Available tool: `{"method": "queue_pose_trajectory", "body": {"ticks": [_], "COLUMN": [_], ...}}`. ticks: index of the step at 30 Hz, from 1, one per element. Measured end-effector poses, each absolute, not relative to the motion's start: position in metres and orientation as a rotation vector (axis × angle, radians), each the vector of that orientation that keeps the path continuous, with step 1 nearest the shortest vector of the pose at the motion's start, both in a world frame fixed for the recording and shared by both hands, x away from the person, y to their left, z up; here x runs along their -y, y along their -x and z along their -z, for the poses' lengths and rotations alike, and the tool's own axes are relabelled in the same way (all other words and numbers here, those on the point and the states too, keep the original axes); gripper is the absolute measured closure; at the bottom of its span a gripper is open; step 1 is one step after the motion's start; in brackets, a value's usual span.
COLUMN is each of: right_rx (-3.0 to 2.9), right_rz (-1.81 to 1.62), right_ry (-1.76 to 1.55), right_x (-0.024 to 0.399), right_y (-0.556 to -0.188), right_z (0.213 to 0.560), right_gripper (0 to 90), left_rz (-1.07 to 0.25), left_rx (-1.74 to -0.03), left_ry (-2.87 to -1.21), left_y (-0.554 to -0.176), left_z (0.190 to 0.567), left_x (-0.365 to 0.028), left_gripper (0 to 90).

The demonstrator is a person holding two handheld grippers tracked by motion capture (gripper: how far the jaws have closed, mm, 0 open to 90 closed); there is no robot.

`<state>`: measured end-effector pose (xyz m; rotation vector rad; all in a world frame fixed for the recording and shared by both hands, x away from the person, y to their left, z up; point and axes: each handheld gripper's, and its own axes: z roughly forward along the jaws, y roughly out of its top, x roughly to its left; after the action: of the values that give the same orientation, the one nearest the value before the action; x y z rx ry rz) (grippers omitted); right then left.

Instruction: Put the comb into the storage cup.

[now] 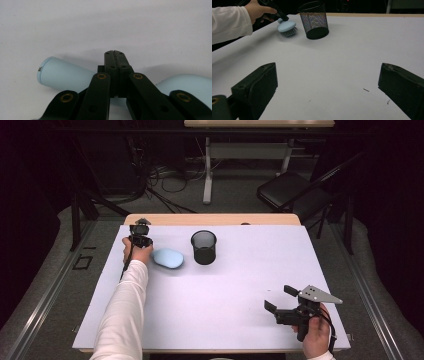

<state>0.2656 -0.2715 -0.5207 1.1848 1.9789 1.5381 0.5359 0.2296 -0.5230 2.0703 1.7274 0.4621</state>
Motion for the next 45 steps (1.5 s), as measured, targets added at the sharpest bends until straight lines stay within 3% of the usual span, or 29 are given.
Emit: {"method": "queue_pose_trajectory", "body": {"ticks": [45], "right_rx": [-1.986], "right_rz": [-1.53], "right_ry": [-1.181], "right_x": [0.268], "right_y": [-0.266], "right_z": [0.521], "right_gripper": [4.1], "left_rz": [-0.418], "left_rx": [-1.541], "left_ry": [-2.229], "left_y": [-0.479], "left_z": [0.52], "left_x": [-0.255], "left_gripper": [90.0]}}
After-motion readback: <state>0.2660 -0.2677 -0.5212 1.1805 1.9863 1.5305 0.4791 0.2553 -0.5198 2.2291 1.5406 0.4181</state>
